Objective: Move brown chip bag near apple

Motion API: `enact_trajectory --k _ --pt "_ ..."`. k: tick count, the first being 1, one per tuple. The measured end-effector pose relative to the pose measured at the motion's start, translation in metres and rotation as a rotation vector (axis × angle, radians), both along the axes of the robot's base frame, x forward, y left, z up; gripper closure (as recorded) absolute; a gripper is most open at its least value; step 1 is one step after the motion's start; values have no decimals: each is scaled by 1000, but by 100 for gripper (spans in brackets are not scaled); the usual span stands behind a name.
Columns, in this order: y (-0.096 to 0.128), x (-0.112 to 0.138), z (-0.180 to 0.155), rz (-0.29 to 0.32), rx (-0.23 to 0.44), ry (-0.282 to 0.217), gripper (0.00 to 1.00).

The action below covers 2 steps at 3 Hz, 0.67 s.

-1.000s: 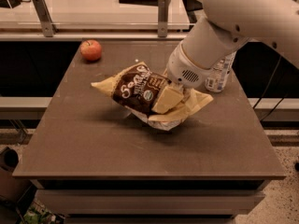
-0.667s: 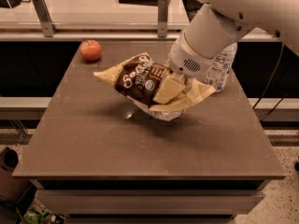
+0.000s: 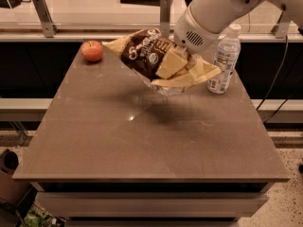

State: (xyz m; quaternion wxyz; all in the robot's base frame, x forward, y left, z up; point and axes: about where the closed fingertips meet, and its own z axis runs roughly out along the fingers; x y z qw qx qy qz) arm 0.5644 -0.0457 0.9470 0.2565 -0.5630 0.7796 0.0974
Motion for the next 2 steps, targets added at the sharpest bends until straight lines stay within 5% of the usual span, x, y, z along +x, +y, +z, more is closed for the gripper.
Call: enact_trajectory --k 2 --pt "11 47 28 -49 14 -13 100"
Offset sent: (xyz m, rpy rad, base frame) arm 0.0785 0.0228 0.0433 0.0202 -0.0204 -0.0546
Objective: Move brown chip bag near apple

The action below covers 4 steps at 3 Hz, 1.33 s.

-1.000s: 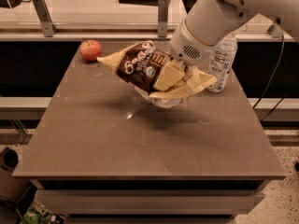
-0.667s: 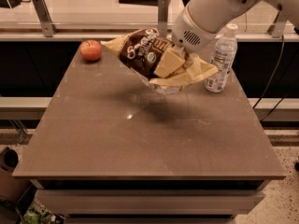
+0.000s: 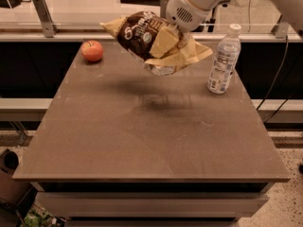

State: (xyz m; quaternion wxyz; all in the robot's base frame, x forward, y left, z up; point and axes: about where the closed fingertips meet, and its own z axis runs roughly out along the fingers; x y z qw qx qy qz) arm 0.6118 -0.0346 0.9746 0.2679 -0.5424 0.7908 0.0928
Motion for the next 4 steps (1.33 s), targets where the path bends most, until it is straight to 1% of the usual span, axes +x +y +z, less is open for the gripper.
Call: enact_trajectory --k 1,2,3,4 --pt "18 30 2 9 2 -16 100" --pt "25 57 -12 -30 8 -29 100" --pt "30 79 -28 -84 32 -56 100" --pt "31 95 -38 -162 45 -119 100"
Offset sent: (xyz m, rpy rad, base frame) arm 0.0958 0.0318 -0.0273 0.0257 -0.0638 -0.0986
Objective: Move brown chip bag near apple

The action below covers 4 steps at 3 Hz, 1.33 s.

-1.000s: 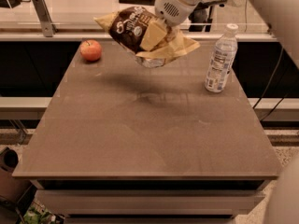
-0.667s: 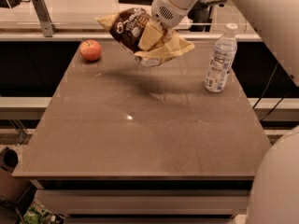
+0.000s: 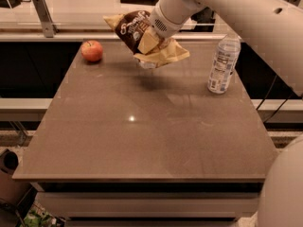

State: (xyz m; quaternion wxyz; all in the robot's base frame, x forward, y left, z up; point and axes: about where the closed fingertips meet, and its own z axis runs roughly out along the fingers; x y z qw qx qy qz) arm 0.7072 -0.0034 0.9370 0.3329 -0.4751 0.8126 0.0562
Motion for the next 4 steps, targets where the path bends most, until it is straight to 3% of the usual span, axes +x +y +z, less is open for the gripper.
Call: enact_trajectory --k 1,3,4 --pt "-6 16 3 -66 -2 -70 100" --pt "-5 42 9 -93 -17 -152 100" --pt "10 56 -2 -37 -23 -107 100"
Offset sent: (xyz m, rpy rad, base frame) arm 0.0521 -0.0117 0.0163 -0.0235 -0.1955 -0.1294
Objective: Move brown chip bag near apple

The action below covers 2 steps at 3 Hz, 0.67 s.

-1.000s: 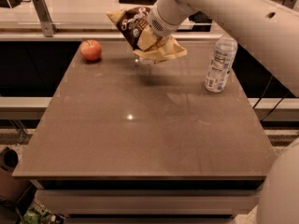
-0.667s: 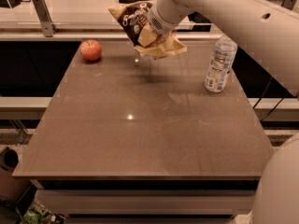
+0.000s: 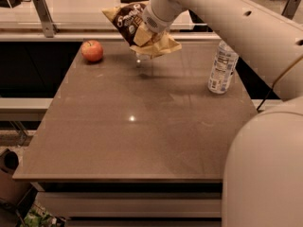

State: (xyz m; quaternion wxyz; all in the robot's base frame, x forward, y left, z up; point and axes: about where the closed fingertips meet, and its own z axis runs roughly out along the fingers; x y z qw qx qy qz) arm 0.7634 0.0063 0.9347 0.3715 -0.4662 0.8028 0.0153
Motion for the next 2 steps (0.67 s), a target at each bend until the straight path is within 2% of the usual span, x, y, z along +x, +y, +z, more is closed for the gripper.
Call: enact_trajectory --k 1,2 --pt "13 9 -22 70 0 124 100" --pt "9 5 -9 79 8 156 82"
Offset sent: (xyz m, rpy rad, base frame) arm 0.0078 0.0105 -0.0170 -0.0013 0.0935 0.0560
